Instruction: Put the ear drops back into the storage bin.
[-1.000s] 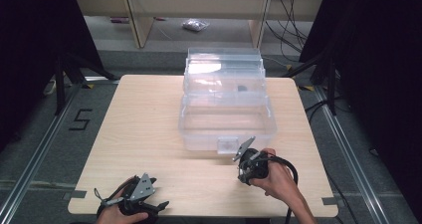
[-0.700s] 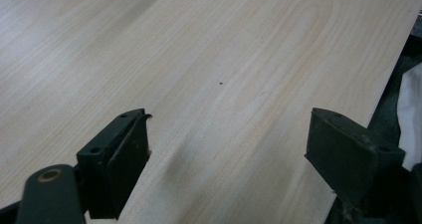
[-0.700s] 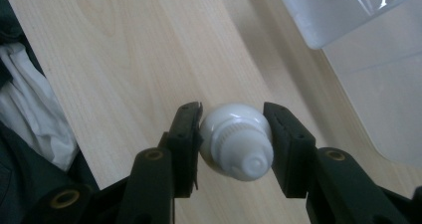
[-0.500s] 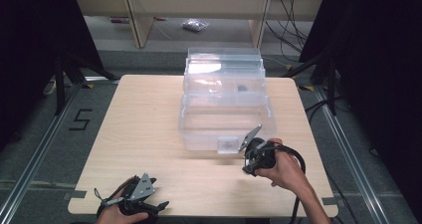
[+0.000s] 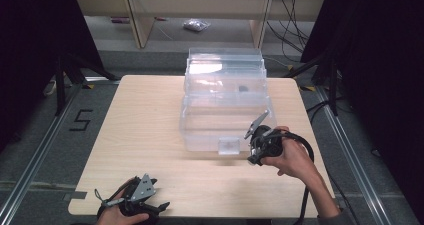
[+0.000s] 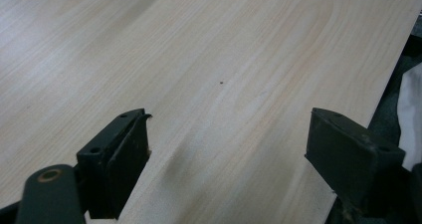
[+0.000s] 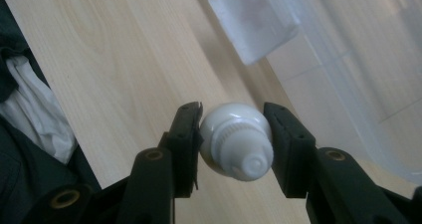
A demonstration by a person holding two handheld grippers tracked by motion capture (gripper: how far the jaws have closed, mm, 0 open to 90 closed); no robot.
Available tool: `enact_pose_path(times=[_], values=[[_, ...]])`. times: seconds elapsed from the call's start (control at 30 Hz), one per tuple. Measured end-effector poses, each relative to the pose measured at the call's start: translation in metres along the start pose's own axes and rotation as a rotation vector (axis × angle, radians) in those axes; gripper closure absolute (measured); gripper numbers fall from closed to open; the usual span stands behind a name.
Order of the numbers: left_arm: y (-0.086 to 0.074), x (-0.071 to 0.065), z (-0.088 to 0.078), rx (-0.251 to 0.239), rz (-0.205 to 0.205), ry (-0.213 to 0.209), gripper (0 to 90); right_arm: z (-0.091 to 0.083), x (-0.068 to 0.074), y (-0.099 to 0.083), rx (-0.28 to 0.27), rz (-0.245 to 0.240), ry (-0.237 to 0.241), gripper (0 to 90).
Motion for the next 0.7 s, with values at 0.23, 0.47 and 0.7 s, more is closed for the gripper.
enact_pose_path(times=[0.23,0.47,0.7], values=[[0.000,0.000,0.000,0.002,0.000,0.001,16.6,-0.016,-0.011,0.003,0.002,0.019,-0.010,60.2],[0.000,-0.001,0.000,-0.006,-0.013,-0.010,16.6,-0.028,-0.027,0.007,0.002,0.033,-0.030,60.2],[0.000,0.001,0.000,0.001,0.001,0.000,16.6,-0.039,-0.047,0.010,0.011,0.083,-0.047,60.2]])
Point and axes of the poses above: each handheld gripper's, and its own axes: z roughly forward along the jaws, y roughly out of its top, x roughly to its left, the point moved 5 cm from there along z, roughly forward along the jaws, and after that the axes turned 7 degrees about -z, right-handed, at the moved point
